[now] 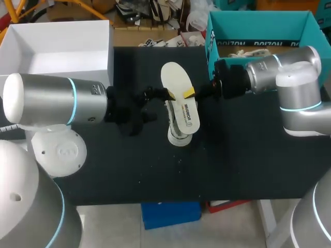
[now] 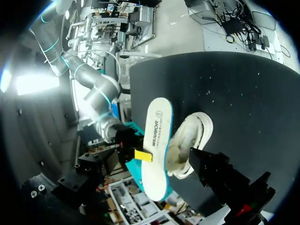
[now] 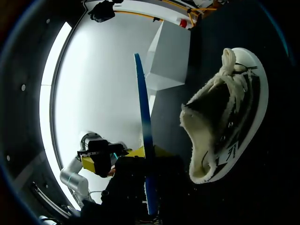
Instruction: Take the shoe out of the shoebox, open the shoe tongue, remove and reinsert the insole, then place the shoe into the shoebox
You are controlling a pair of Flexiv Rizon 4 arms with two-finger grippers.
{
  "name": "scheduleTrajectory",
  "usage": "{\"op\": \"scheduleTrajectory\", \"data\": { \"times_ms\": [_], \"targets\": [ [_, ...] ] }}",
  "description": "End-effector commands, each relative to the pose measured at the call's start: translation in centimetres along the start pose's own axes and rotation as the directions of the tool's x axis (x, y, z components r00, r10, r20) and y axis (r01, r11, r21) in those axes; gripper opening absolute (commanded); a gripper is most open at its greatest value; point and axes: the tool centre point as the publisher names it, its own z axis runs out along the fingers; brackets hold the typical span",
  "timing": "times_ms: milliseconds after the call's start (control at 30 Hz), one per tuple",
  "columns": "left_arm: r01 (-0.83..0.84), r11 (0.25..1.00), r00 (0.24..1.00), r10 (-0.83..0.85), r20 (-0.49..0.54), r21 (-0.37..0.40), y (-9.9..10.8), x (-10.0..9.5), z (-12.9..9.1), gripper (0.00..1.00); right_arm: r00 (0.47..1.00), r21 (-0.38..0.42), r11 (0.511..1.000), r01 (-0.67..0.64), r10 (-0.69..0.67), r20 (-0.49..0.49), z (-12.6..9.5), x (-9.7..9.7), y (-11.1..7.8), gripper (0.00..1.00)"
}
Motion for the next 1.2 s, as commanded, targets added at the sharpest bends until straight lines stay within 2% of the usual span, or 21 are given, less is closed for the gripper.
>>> {"op": "scheduleTrajectory", "data": {
  "times_ms": [33,167,200,267,333,467,567,1100,1200],
  "targets": [
    [-0.001,1.000,0.987,0.000,-0.160,-0.007,0.0,-0.3,0.3,1.00,1.000,0.000,1.000,-0.001,0.001,0.003,0.1,0.0,0.0,0.00],
    [-0.001,1.000,0.987,0.000,-0.160,-0.007,0.0,-0.3,0.3,1.00,1.000,0.000,1.000,-0.001,0.001,0.003,0.1,0.0,0.0,0.00],
    [-0.034,0.999,0.973,0.031,-0.229,-0.006,-0.2,-0.7,0.7,1.00,1.000,0.000,1.000,-0.001,0.001,0.003,0.1,0.0,0.0,0.00],
    [-0.082,0.997,0.953,0.075,-0.294,-0.011,-0.3,-1.5,1.2,1.00,1.000,0.000,1.000,-0.001,0.001,0.003,0.1,0.0,0.0,0.00],
    [-0.144,0.990,0.898,0.129,-0.420,-0.004,-0.3,-2.3,1.8,1.00,1.000,0.000,1.000,-0.001,0.001,0.003,0.1,0.0,0.0,0.00],
    [-0.176,0.980,0.765,0.193,-0.614,0.088,-0.7,-2.9,3.1,1.00,1.000,0.000,1.000,-0.001,0.001,0.003,0.1,0.0,0.0,0.00],
    [-0.142,0.981,0.712,0.192,-0.675,0.129,-0.9,-2.9,3.2,1.00,1.000,0.000,1.000,-0.001,0.001,0.003,0.1,0.0,0.0,0.00],
    [-0.142,0.981,0.712,0.192,-0.675,0.129,-0.9,-2.9,3.2,1.00,1.000,0.000,1.000,-0.001,0.001,0.003,0.1,0.0,0.0,0.00],
    [-0.136,0.978,0.717,0.208,-0.666,0.160,-0.9,-3.6,3.2,1.00,1.000,0.000,1.000,-0.001,0.001,0.003,0.1,0.0,0.0,0.00]
  ]
}}
